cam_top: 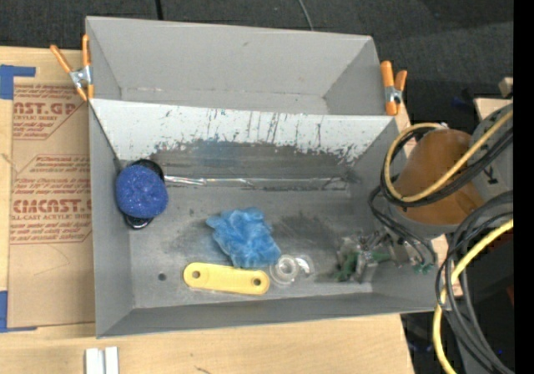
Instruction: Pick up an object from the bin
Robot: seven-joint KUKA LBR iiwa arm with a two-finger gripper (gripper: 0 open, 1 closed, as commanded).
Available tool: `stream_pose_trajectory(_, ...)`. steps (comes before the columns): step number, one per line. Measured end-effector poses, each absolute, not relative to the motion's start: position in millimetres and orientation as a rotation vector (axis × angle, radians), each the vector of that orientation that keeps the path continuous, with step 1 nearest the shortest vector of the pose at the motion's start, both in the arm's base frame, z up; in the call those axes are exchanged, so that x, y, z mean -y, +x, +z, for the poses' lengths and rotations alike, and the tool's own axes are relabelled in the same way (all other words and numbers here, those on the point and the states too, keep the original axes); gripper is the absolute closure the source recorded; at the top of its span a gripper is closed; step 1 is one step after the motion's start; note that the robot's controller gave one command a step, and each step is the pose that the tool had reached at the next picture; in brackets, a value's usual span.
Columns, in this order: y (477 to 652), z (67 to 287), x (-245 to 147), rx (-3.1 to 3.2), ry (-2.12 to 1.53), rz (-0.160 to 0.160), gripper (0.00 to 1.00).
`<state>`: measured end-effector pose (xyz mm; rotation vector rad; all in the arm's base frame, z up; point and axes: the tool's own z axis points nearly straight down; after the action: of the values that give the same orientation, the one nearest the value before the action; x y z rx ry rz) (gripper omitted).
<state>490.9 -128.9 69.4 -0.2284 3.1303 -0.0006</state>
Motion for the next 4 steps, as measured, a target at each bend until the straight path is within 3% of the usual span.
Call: stream_pose_trajectory(4, 487.9, 69.3, 129.5, -3.094, -0.530, 0.000, 1.00)
